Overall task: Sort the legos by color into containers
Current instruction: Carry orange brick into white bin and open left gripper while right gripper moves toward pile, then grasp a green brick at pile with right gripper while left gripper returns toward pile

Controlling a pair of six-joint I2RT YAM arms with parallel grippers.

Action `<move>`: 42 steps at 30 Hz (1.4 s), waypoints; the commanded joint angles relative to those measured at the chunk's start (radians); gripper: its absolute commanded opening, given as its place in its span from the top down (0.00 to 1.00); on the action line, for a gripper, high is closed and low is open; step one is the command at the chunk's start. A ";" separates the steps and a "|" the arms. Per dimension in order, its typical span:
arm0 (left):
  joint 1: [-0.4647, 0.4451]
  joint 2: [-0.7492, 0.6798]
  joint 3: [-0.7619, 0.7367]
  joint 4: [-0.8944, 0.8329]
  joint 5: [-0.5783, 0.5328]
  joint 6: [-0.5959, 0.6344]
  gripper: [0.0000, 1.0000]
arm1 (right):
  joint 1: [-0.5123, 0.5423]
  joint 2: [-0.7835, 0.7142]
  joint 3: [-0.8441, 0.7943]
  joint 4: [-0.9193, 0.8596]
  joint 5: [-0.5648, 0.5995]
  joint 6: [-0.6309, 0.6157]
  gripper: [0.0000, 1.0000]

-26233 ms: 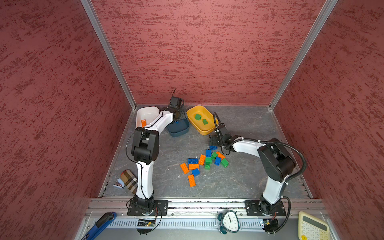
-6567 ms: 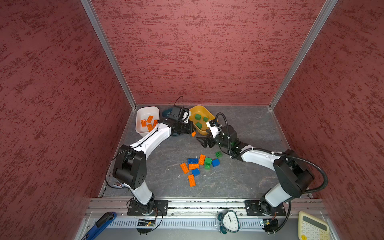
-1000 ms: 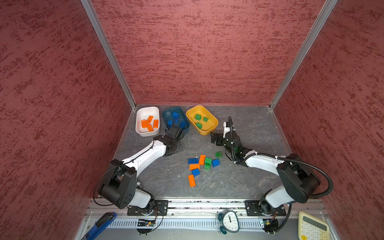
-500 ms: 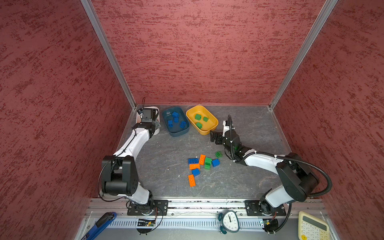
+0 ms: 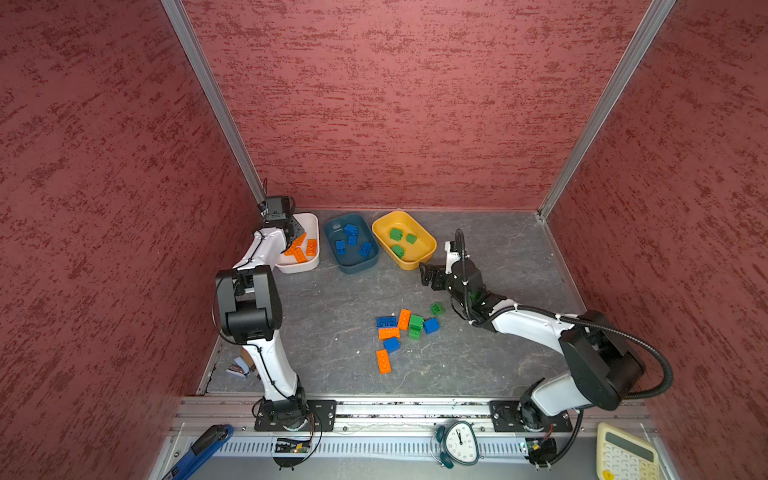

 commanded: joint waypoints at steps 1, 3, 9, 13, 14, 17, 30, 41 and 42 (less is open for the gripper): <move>-0.007 -0.030 -0.003 0.006 0.076 0.026 0.34 | -0.005 -0.012 0.008 -0.020 -0.191 -0.132 0.01; -0.014 -0.058 -0.026 0.018 0.088 0.026 0.27 | 0.000 -0.008 0.027 -0.069 -0.269 -0.191 0.01; -0.034 -0.124 -0.087 0.025 0.133 0.024 0.14 | 0.024 0.021 0.123 -0.352 -0.410 -0.433 0.02; -0.050 -0.168 -0.129 0.035 0.166 0.022 0.09 | 0.069 0.040 0.172 -0.551 -0.472 -0.633 0.06; -0.054 -0.180 -0.146 0.045 0.174 0.021 0.08 | 0.081 0.050 0.187 -0.597 -0.475 -0.667 0.06; -0.061 -0.227 -0.200 0.082 0.202 0.014 0.04 | 0.122 0.070 0.207 -0.712 -0.516 -0.769 0.08; -0.061 -0.303 -0.294 0.101 0.210 0.009 0.01 | 0.185 0.078 0.167 -0.617 -0.327 -0.711 0.18; -0.060 -0.301 -0.335 0.110 0.224 -0.012 0.01 | 0.164 0.090 0.177 -0.697 -0.256 -0.736 0.33; -0.060 -0.299 -0.337 0.111 0.225 -0.013 0.01 | 0.162 0.100 0.181 -0.709 -0.254 -0.742 0.33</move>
